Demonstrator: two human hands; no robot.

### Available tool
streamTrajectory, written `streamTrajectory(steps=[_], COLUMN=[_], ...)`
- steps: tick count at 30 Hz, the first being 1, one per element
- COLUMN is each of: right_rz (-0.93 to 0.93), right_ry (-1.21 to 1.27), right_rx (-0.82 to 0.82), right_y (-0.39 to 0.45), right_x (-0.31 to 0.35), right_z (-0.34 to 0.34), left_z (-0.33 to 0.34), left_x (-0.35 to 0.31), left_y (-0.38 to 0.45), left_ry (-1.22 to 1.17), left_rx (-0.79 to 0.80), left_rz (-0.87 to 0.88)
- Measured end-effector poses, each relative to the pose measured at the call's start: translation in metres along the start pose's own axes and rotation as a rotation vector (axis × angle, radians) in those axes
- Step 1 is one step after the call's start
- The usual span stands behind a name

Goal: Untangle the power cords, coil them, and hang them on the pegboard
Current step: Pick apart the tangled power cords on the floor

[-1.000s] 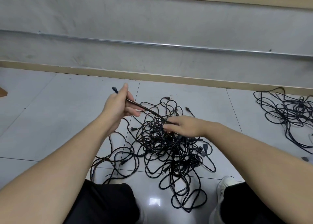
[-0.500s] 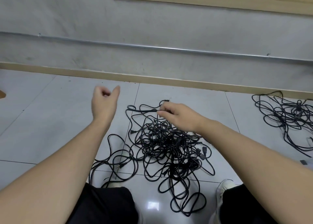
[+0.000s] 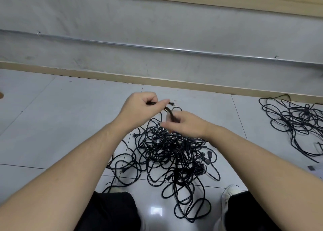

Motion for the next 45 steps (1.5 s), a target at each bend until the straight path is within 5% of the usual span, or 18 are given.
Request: streamTrajectory(steps=[4, 9, 12, 15, 19, 23, 28, 36, 41, 45], right_rz=[0.141, 0.143, 0.062, -0.013, -0.059, 0.001, 0.135, 0.018, -0.054, -0.003], right_ry=[-0.238, -0.251, -0.222, -0.2, -0.144, 0.039, -0.355, -0.456, -0.347, -0.085], right_rx=[0.175, 0.0, -0.102, -0.179, -0.202, -0.074, 0.202, 0.032, 0.025, 0.057], right_y=[-0.003, 0.0, 0.003, 0.011, 0.012, 0.001, -0.002, 0.004, 0.017, 0.019], right_x=[-0.044, -0.043, -0.026, -0.003, 0.017, 0.006, -0.063, -0.069, -0.054, -0.062], right_z=[0.008, -0.009, -0.014, -0.015, -0.013, -0.008, 0.015, -0.004, 0.001, -0.007], left_z=[-0.024, -0.051, -0.059, -0.042, -0.009, -0.013, -0.032, -0.029, 0.038, 0.065], left_x=[0.01, 0.029, 0.033, 0.022, 0.011, 0.002, 0.01, 0.043, 0.032, 0.035], left_y=[-0.003, 0.002, 0.0, -0.007, -0.01, -0.006, -0.011, -0.01, 0.012, 0.031], left_ry=[-0.048, -0.022, 0.02, 0.076, 0.402, 0.353, 0.17, 0.18, 0.623, 0.778], left_rx=[-0.15, -0.264, -0.141, 0.149, 0.491, 0.443, 0.378, 0.487, 0.614, 0.744], left_rz=[-0.05, -0.16, -0.229, -0.269, -0.212, -0.129, -0.172, -0.439, -0.118, -0.111])
Point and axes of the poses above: each hand's wrist, its own y-axis towards the middle knuckle, its own z-axis out of the palm, x = y × z, the point moved 4 cm from there along y, towards the middle knuckle, and after that the axes turned 2 degrees about x, right-handed, at the moved point
